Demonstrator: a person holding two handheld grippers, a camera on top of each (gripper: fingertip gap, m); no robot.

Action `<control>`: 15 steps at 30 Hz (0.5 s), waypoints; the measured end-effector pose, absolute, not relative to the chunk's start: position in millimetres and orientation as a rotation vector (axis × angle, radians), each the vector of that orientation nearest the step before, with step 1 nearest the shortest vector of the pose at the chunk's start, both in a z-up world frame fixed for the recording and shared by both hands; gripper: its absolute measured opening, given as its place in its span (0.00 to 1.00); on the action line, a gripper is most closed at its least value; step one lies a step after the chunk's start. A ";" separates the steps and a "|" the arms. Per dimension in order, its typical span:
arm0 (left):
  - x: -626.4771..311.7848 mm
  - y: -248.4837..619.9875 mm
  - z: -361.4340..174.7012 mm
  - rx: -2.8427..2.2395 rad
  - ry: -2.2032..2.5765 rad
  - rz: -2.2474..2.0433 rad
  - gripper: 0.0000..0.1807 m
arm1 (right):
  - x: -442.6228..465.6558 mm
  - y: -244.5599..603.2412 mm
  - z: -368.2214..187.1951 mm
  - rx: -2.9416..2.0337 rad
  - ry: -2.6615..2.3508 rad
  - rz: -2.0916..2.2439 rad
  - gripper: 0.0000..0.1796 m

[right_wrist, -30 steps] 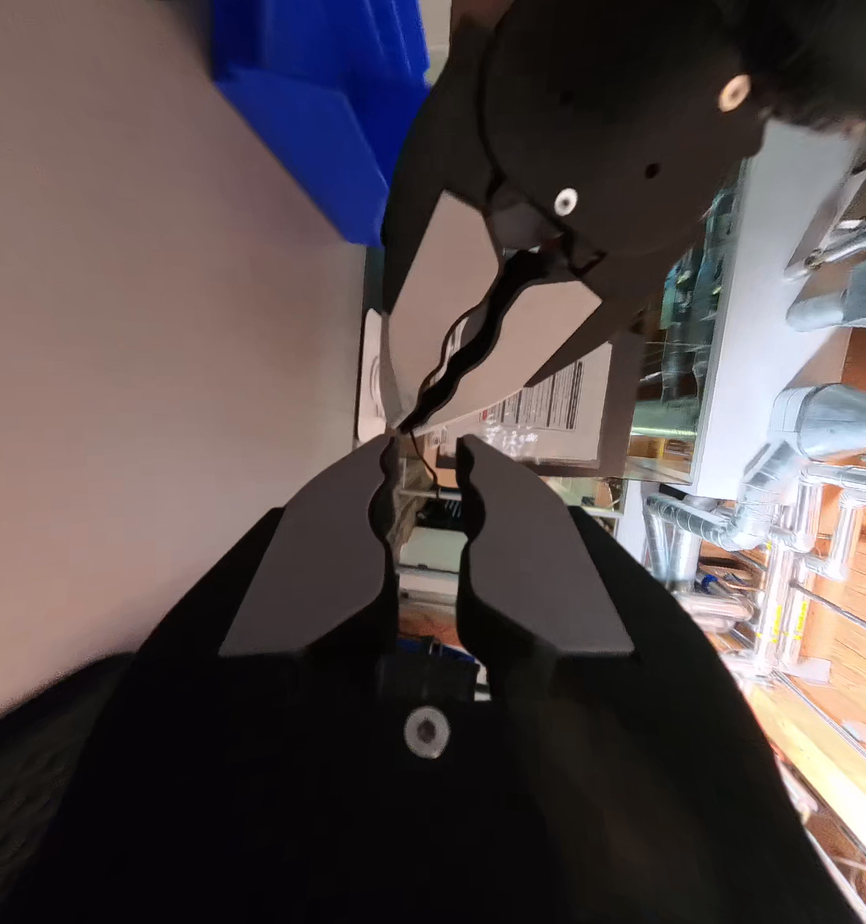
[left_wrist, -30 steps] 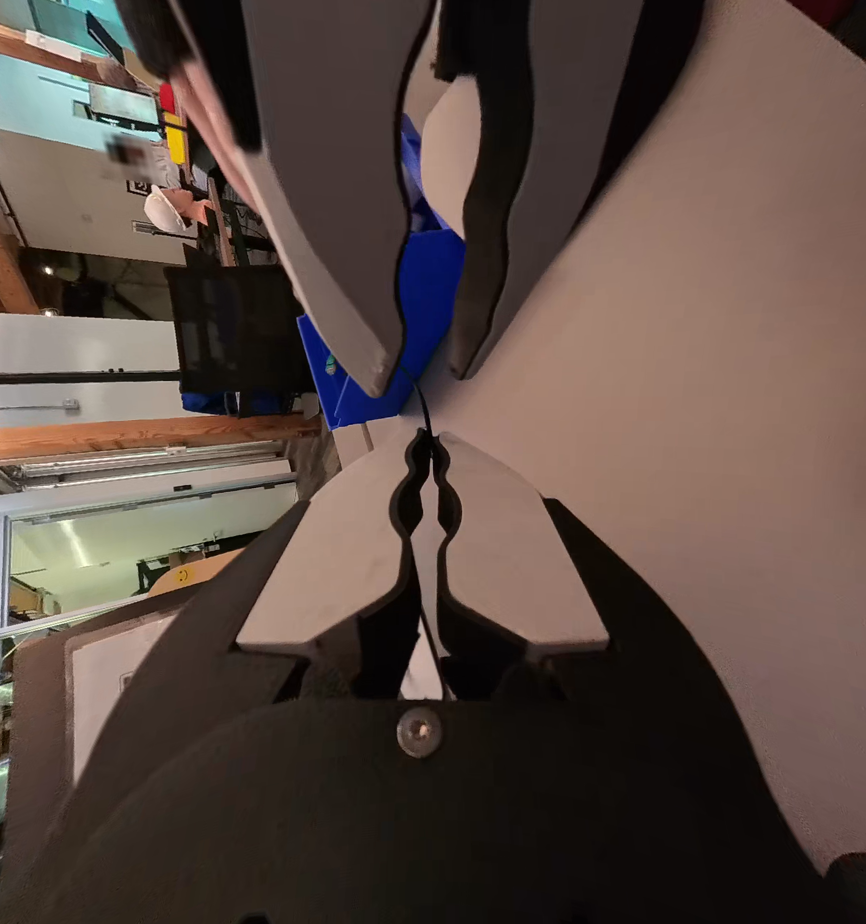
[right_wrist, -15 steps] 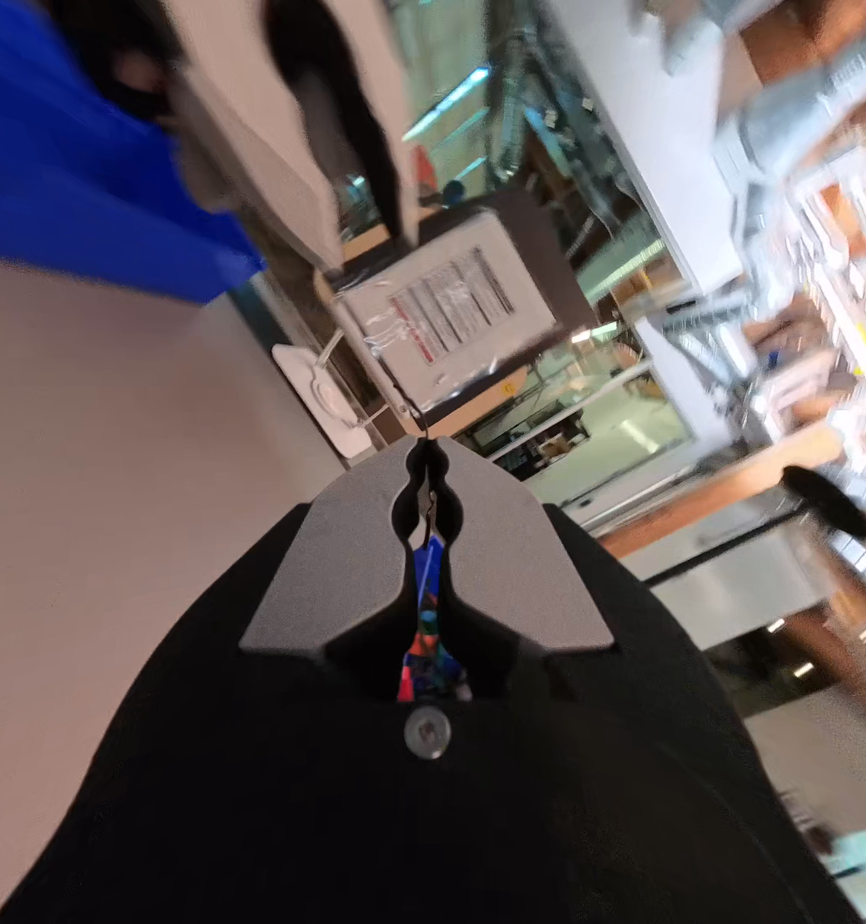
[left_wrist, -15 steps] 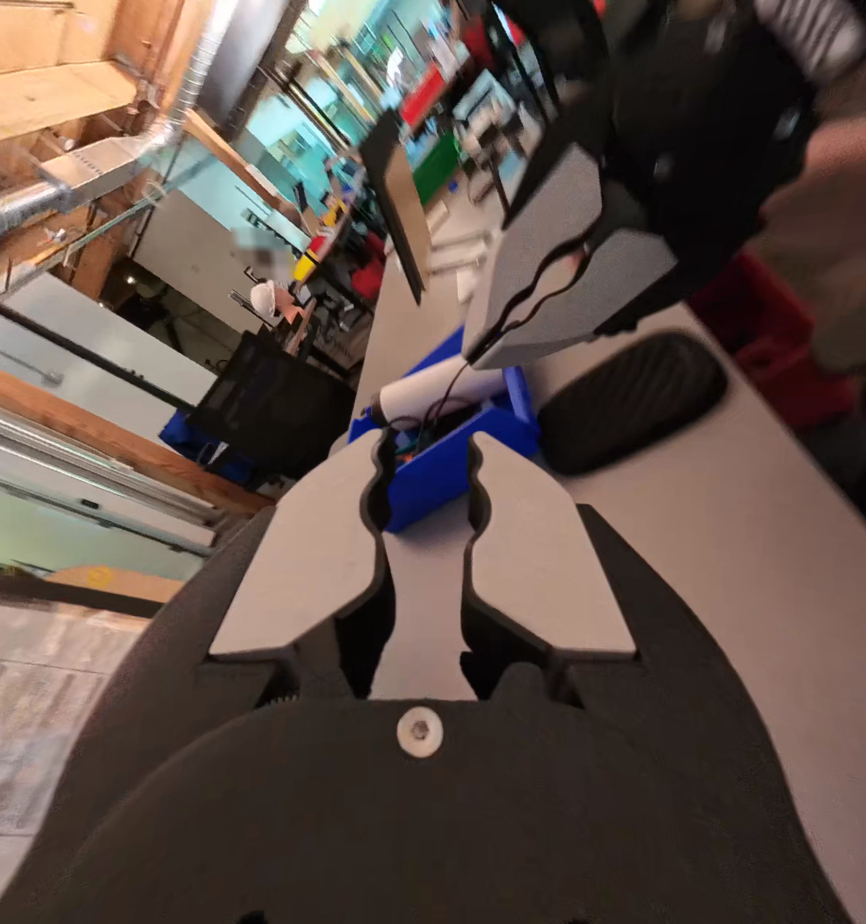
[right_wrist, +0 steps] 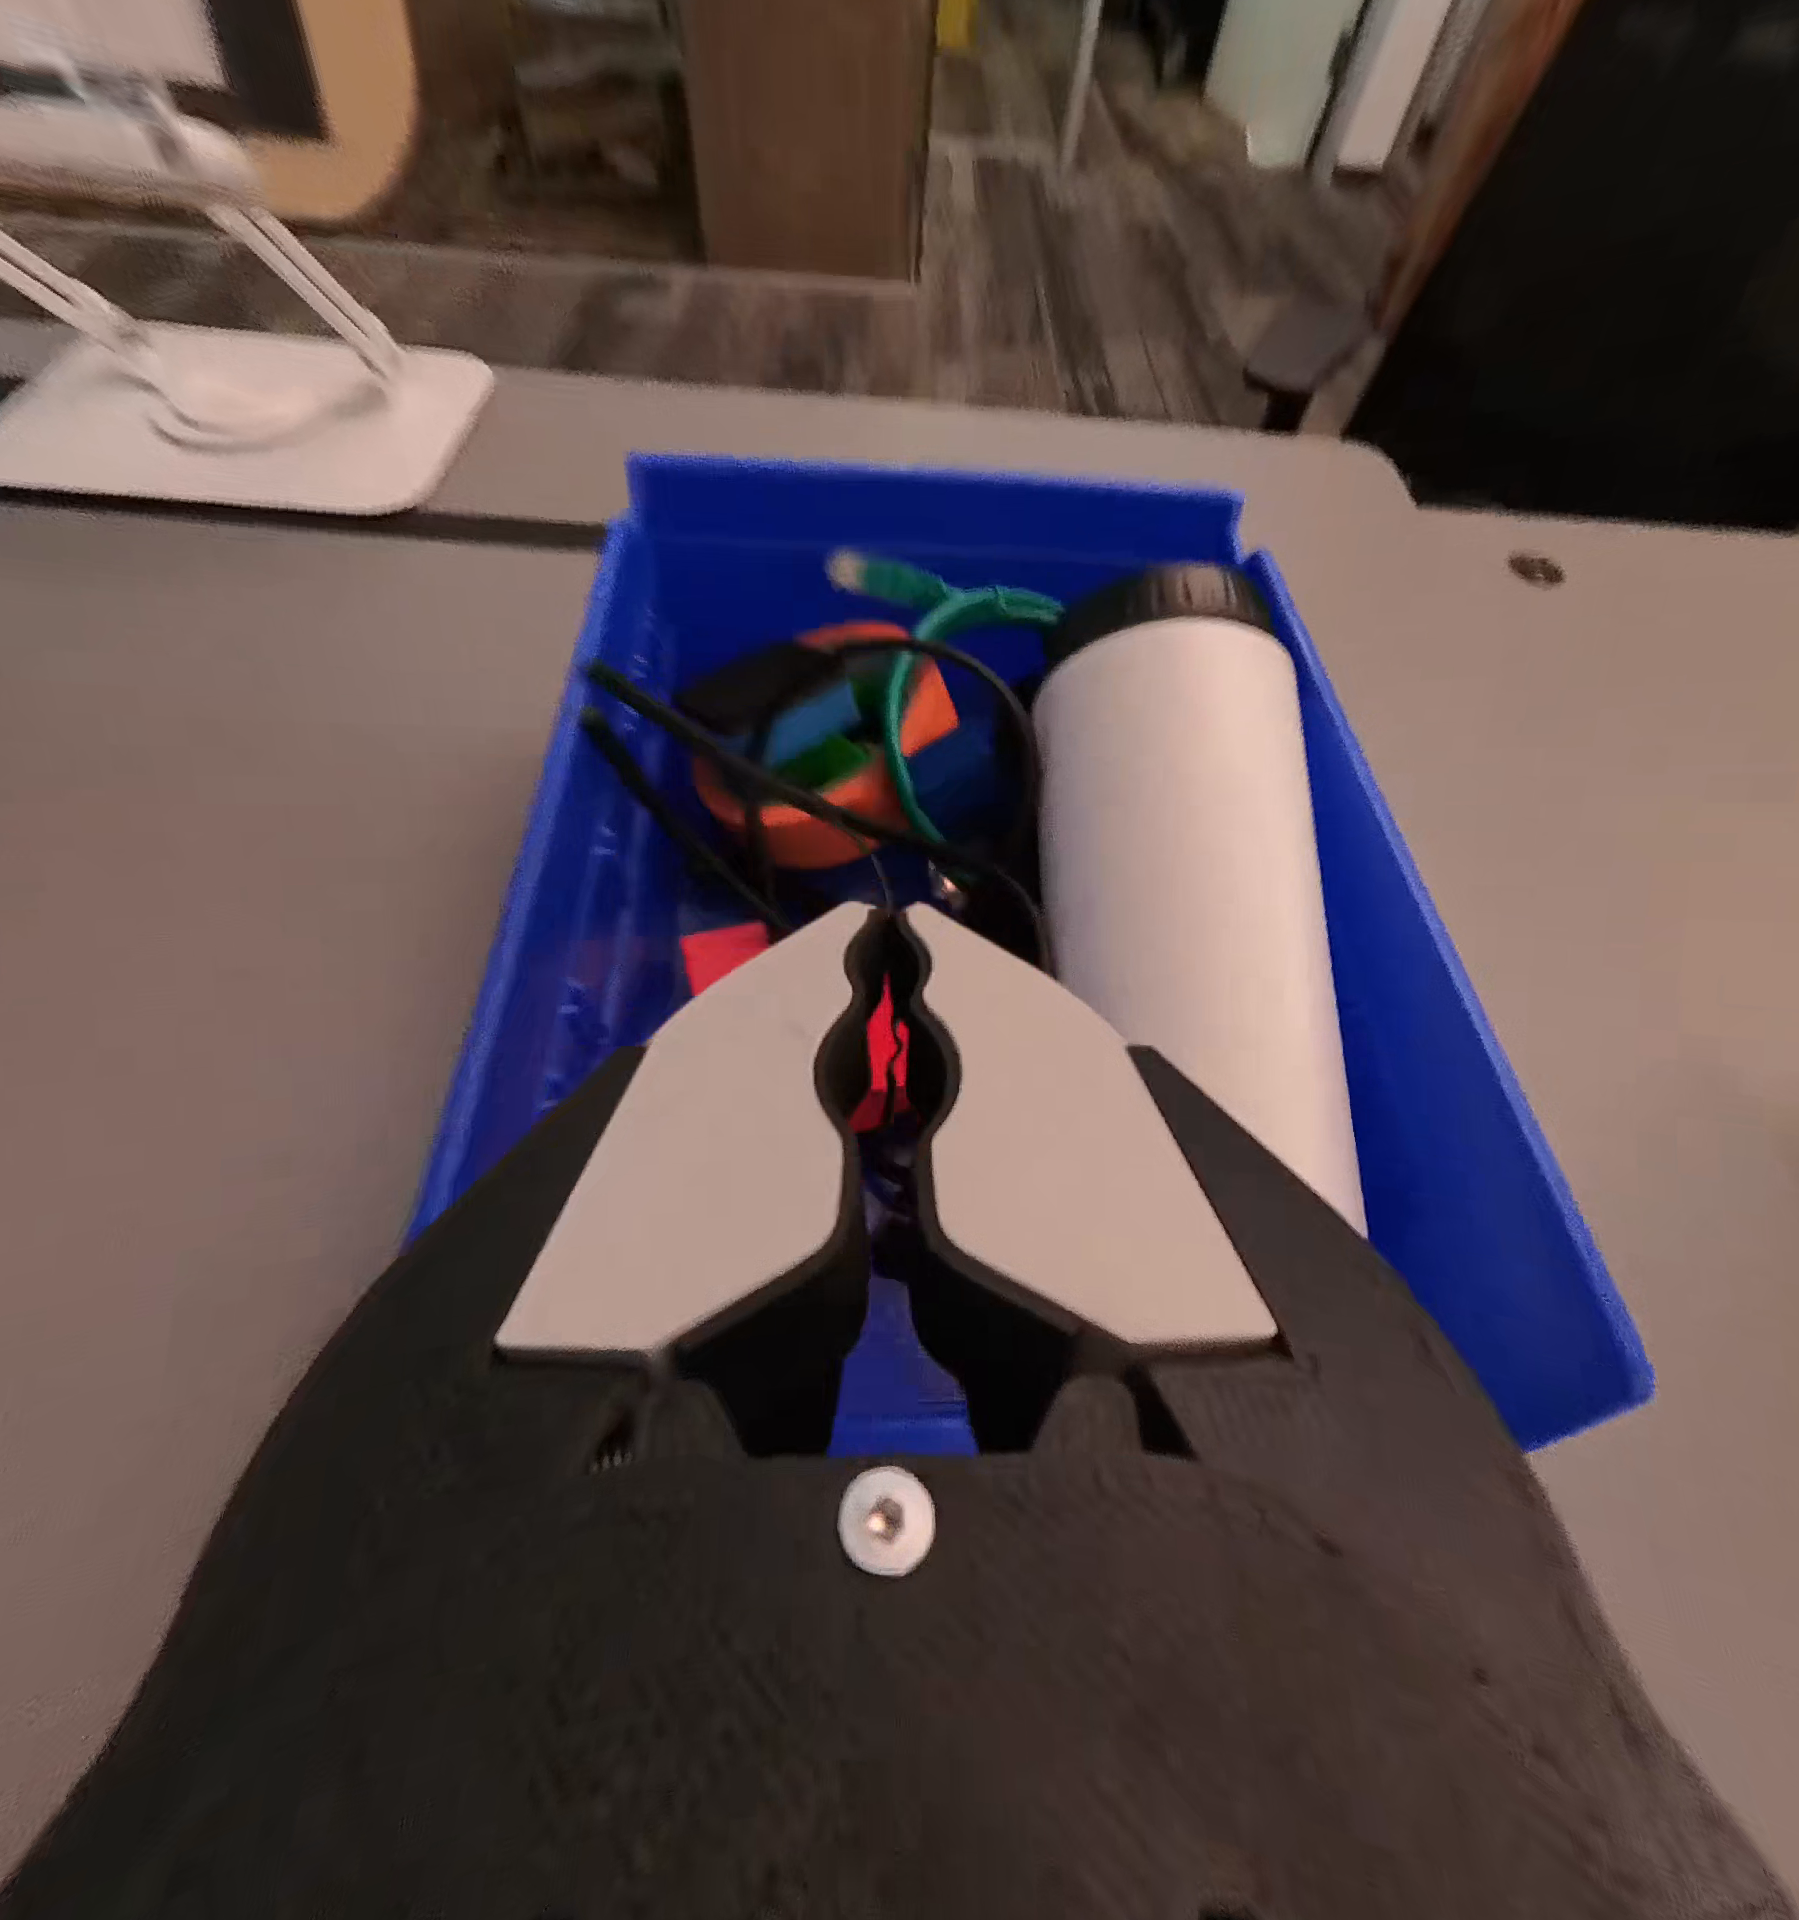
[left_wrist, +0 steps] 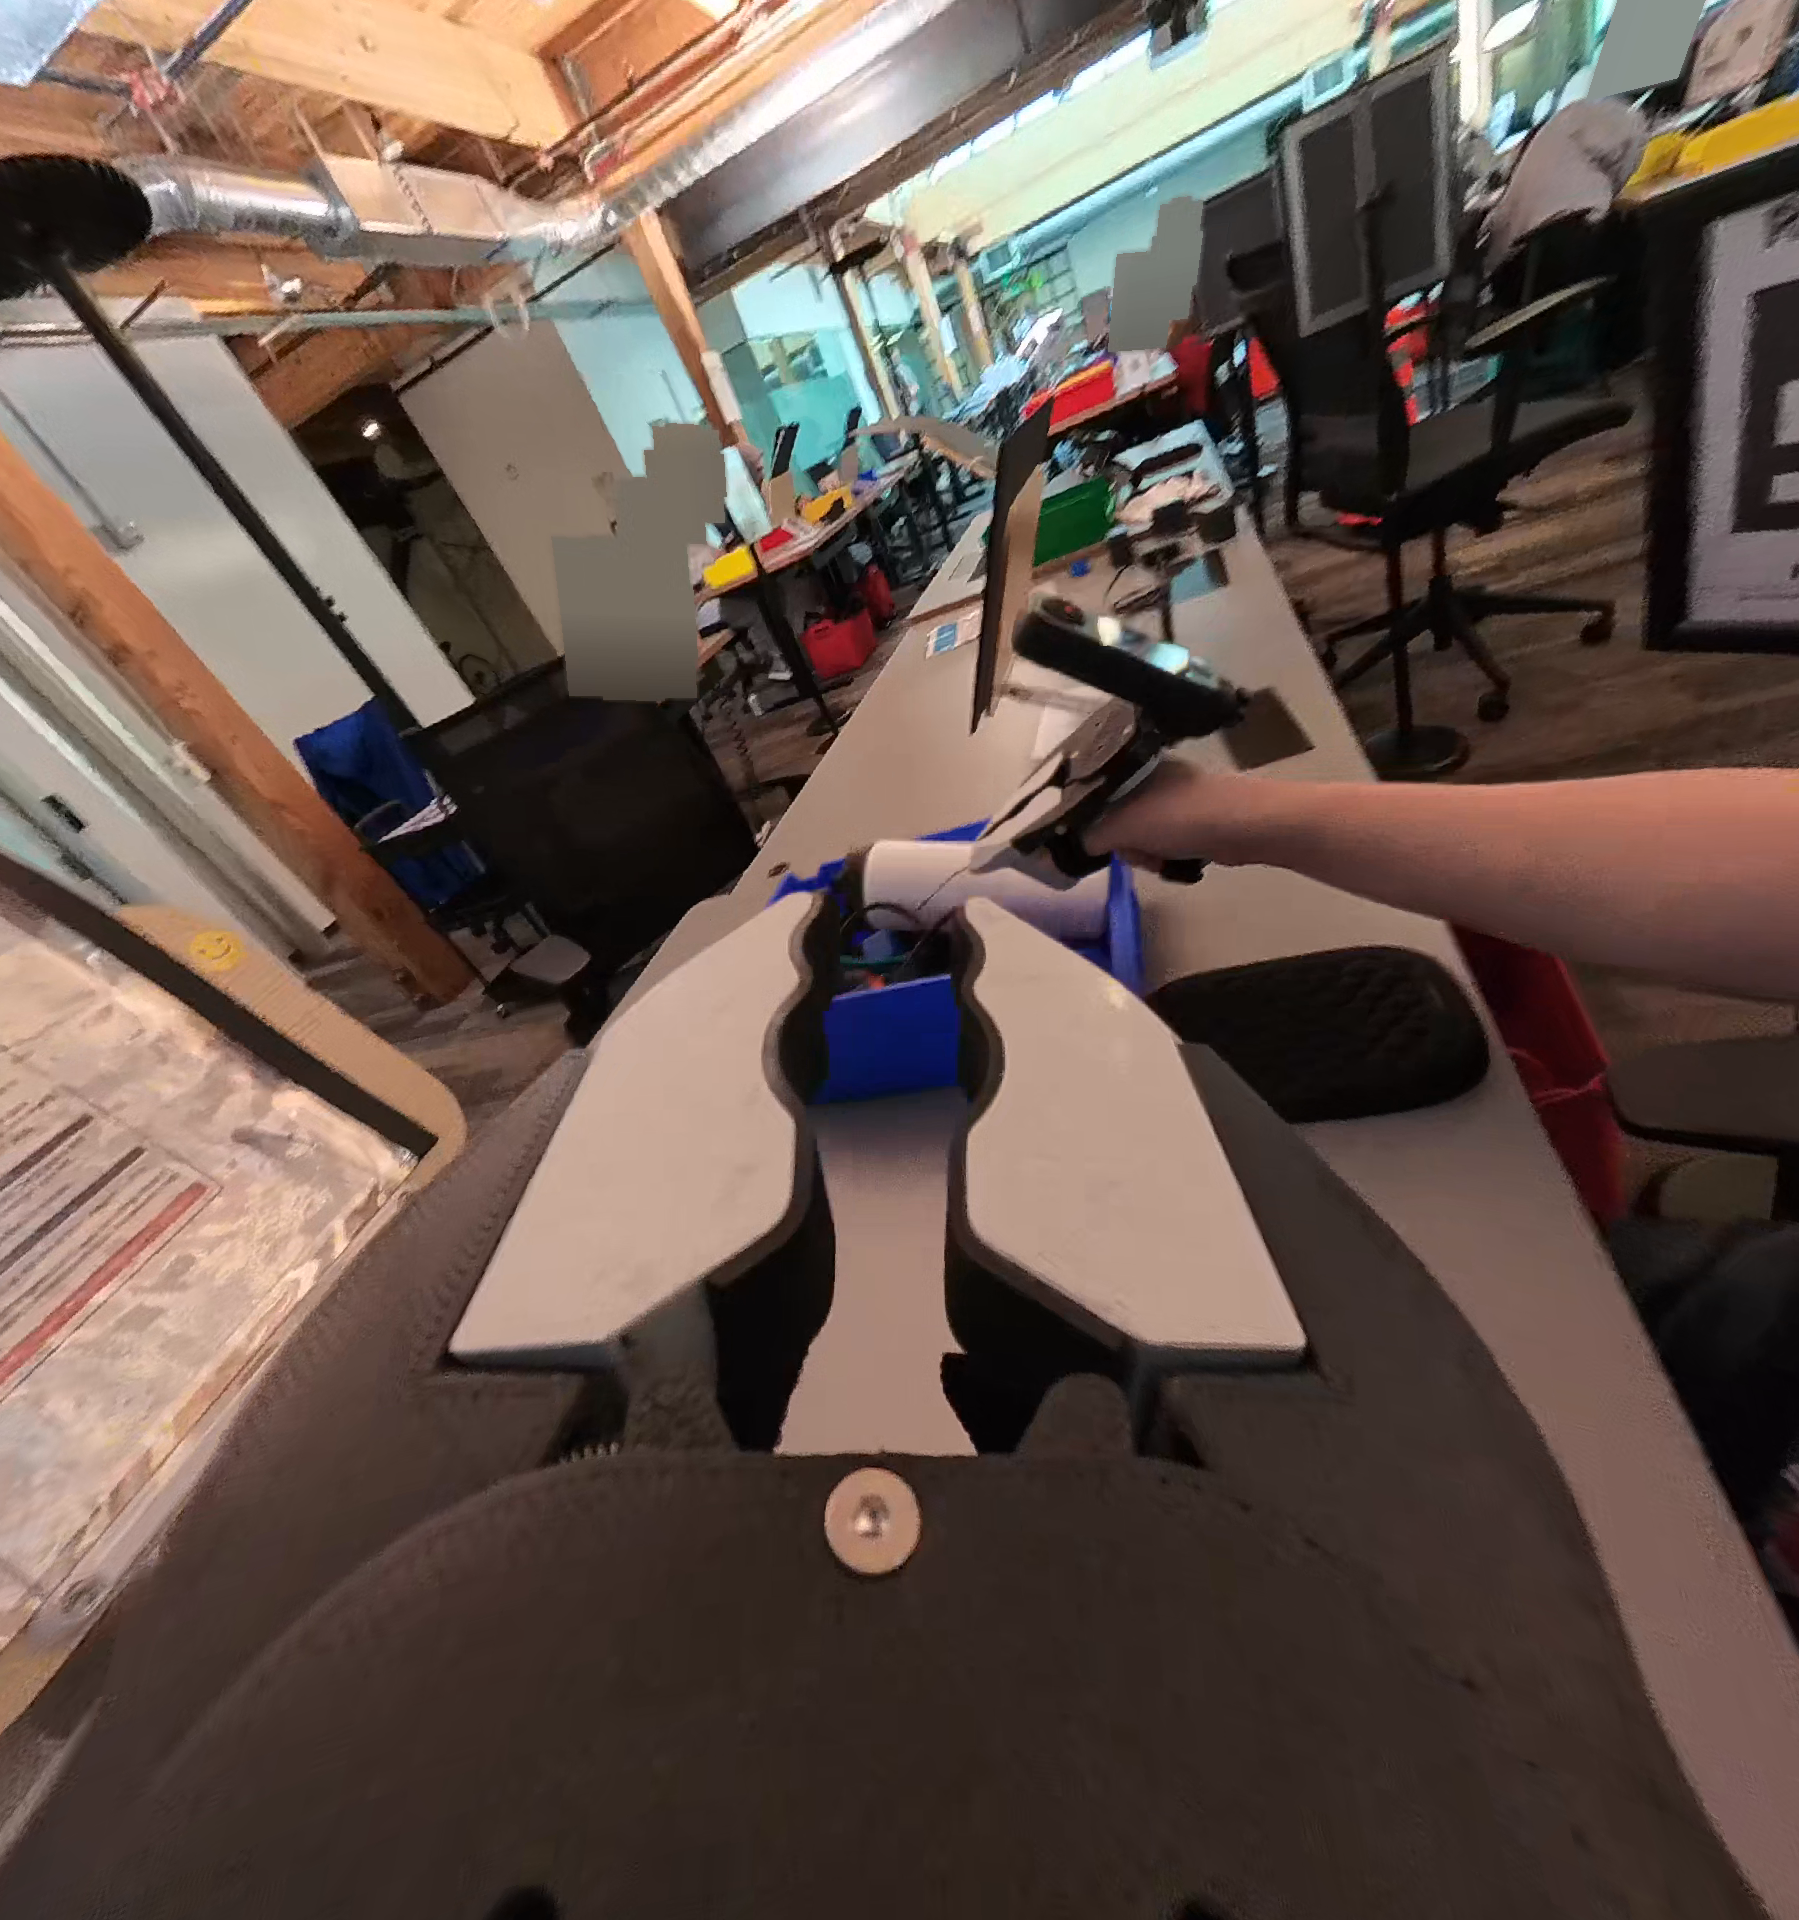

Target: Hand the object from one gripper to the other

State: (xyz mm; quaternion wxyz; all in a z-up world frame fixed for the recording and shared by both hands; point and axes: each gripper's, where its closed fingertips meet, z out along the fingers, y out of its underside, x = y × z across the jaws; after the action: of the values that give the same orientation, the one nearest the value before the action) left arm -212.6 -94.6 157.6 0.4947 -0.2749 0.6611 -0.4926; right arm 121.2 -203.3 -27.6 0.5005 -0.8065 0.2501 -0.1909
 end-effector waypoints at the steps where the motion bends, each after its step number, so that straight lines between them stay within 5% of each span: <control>1: -208.3 -89.4 154.2 -0.693 1.599 -1.149 0.11 | 127.5 -202.0 -36.2 -1.970 0.627 -0.457 0.01; 9: -178.7 -55.4 121.0 -0.865 1.623 -0.849 0.13 | 143.2 -191.7 -80.8 -2.123 0.675 -0.411 0.05; 15: -179.2 3.5 115.6 -0.988 1.531 -0.527 0.15 | 129.2 -196.0 -34.7 -1.999 0.549 -0.574 0.19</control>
State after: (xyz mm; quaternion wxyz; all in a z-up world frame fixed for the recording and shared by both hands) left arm -179.2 3.5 115.6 0.5830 -0.4233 0.6557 -0.2259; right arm 129.2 -196.0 -34.7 0.4752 -0.8178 0.2245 -0.2346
